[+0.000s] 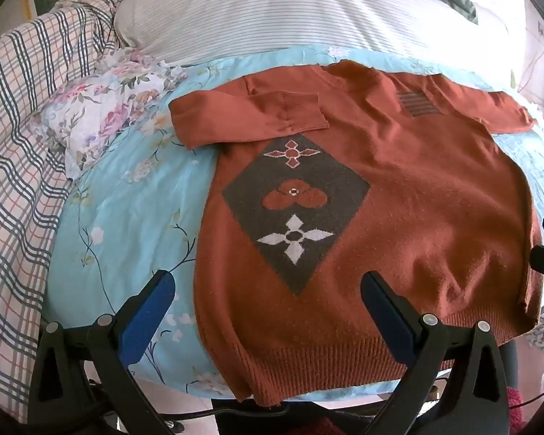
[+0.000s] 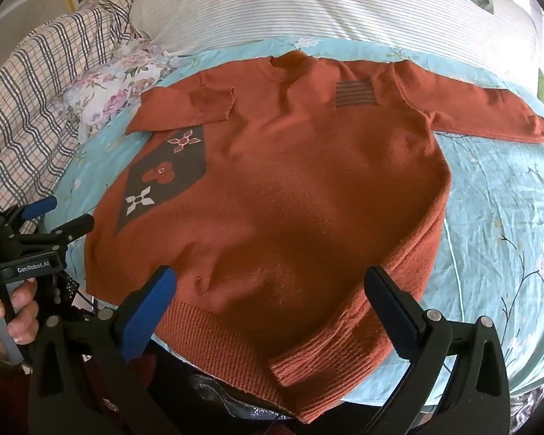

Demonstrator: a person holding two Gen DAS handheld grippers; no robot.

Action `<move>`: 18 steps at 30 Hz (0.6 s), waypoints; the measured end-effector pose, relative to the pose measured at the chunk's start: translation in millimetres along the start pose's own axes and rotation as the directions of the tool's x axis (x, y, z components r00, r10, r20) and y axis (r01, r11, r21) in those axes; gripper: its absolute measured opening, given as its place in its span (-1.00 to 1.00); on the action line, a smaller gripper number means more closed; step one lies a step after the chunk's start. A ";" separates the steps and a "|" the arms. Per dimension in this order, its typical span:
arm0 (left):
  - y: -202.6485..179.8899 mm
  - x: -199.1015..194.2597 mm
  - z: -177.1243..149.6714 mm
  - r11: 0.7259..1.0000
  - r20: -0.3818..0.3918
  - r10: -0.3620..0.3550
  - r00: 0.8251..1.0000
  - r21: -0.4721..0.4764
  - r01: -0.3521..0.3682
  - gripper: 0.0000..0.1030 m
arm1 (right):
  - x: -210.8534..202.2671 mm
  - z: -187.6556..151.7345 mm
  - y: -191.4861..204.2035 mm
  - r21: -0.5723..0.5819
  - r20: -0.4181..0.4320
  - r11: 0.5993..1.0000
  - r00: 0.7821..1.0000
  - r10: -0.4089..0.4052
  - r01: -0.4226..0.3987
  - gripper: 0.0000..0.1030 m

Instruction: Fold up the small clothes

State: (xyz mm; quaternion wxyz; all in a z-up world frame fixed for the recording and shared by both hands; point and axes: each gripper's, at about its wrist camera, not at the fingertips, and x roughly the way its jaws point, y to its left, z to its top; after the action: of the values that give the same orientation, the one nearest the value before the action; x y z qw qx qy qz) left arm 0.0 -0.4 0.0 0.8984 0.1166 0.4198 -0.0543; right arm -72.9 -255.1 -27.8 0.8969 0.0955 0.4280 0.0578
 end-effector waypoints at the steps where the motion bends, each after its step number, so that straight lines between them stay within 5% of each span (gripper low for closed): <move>1: 0.8 -0.3 -0.5 1.000 0.000 0.000 1.000 0.002 0.000 0.99 | 0.3 0.0 0.0 0.000 0.000 1.000 1.000 0.000 0.000 1.00; 18: 2.0 -0.4 2.4 1.000 0.007 -0.015 1.000 -0.007 0.015 0.99 | -2.5 -2.1 -1.0 0.003 0.005 1.000 1.000 0.010 -0.010 1.00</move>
State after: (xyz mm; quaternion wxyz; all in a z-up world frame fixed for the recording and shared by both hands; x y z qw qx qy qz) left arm 1.9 1.0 2.1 0.8999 0.1101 0.4178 -0.0598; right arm -76.1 -256.2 -27.4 0.8975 0.0993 0.4252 0.0615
